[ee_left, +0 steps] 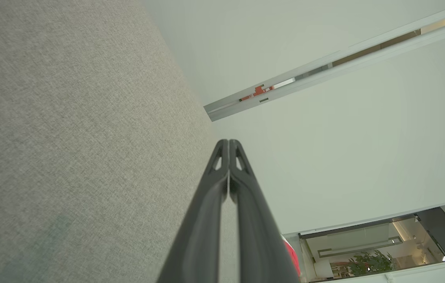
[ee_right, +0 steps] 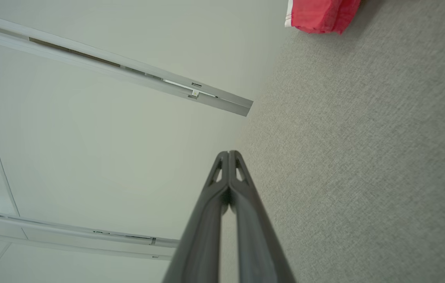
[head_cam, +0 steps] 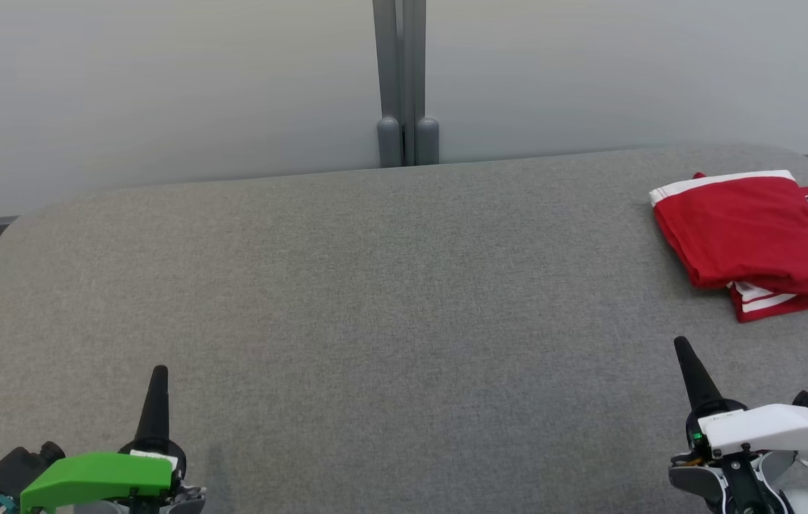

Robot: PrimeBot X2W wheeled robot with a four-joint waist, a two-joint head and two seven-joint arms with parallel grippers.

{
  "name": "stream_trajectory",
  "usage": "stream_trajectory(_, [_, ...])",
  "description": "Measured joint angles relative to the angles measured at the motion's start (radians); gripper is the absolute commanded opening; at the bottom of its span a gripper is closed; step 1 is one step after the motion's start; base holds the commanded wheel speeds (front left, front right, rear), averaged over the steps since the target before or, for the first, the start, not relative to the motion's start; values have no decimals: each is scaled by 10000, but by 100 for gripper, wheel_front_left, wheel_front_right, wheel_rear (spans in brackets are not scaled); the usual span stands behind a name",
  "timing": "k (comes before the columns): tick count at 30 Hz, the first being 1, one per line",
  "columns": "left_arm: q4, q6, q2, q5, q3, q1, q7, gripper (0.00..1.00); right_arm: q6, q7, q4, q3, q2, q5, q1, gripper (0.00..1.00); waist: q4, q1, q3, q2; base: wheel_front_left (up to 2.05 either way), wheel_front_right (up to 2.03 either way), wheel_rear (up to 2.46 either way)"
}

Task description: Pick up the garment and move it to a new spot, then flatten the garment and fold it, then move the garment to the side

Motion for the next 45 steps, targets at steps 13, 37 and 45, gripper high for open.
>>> stream_trajectory(13, [105, -88, 0, -1131, 230, -259, 314, 0, 0, 311, 25, -192, 25, 1101, -208, 0, 8, 0, 133, 0, 0, 0, 0])
stream_trajectory(37, [263, -255, -8, -2872, 600, -710, 809, 0, 0, 794, 67, -502, 75, 2838, -608, 0, 22, 0, 374, 0, 0, 0, 0])
stream_trajectory(45, [311, -293, -13, -3386, 723, -865, 970, 0, 0, 953, 79, -594, 100, 3359, -702, 0, 27, 0, 455, 0, 0, 0, 0])
